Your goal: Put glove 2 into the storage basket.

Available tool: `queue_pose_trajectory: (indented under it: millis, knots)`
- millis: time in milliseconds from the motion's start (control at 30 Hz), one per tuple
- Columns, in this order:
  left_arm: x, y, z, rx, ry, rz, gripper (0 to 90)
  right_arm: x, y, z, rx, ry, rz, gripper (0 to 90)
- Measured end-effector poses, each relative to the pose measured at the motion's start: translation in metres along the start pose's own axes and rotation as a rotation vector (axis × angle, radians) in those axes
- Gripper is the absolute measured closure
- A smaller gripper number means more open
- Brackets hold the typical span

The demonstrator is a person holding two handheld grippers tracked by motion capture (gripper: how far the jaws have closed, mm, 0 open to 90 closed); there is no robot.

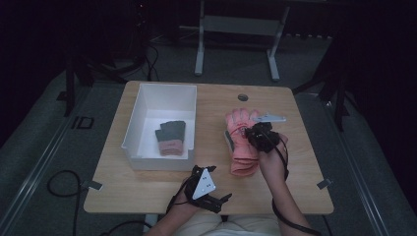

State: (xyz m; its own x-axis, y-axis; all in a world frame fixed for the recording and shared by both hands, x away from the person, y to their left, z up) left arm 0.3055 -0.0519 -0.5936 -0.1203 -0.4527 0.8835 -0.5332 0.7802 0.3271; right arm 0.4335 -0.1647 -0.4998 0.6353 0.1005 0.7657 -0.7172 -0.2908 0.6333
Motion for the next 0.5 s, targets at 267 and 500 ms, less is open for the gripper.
queue_pose_trajectory:
  millis: [267, 500]
  knots:
    - [0.0, 0.0, 0.0, -0.003, -0.003, 0.0, 1.5, -0.015, -0.012, 0.008, -0.022, -0.011, -0.031, 87.9]
    - [-0.001, -0.001, 0.001, -0.002, -0.005, -0.006, 1.5, -0.027, -0.025, 0.011, -0.02, -0.017, -0.072, 87.8]
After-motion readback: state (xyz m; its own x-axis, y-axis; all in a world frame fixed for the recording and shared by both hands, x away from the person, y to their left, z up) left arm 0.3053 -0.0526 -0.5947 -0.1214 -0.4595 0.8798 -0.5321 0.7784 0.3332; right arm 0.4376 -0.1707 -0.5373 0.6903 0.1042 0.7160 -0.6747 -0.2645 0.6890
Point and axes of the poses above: each handheld gripper's, and its own axes: y roughly backward along the jaws, x roughly out of its top, z roughly to its right, the point moved 9 cm from there along -y, roughly forward along the jaws, and after that the axes turned 13 degrees about -y, right-handed, at the moved point
